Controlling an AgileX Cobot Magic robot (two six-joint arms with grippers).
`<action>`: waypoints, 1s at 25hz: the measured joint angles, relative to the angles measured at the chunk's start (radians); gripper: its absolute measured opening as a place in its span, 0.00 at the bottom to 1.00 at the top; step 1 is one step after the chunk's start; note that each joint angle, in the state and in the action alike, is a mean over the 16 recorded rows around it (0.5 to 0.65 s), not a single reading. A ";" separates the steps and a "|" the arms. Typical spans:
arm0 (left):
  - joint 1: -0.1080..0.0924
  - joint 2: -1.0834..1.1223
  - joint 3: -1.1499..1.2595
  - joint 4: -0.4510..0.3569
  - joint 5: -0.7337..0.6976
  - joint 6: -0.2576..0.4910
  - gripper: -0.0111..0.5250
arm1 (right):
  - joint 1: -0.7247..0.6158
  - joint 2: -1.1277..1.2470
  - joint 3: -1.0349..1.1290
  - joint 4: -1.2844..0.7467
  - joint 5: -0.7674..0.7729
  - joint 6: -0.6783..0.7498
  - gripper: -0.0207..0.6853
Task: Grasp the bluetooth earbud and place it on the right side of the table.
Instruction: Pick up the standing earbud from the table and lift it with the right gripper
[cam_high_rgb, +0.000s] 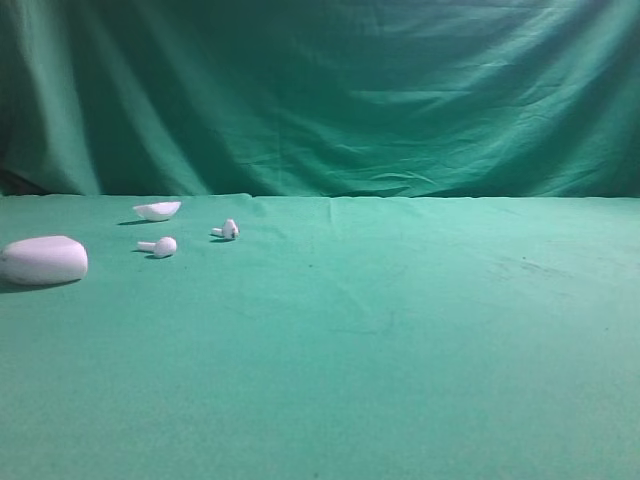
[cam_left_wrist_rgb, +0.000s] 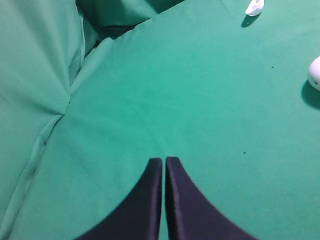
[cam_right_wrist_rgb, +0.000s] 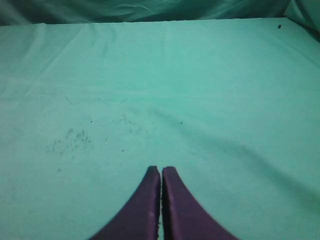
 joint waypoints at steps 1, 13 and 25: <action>0.000 0.000 0.000 0.000 0.000 0.000 0.02 | 0.000 0.000 0.000 0.000 0.000 0.000 0.03; 0.000 0.000 0.000 0.000 0.000 0.000 0.02 | 0.000 0.000 0.000 -0.001 -0.007 -0.003 0.03; 0.000 0.000 0.000 0.000 0.000 0.000 0.02 | 0.000 0.026 -0.050 0.040 -0.257 -0.003 0.03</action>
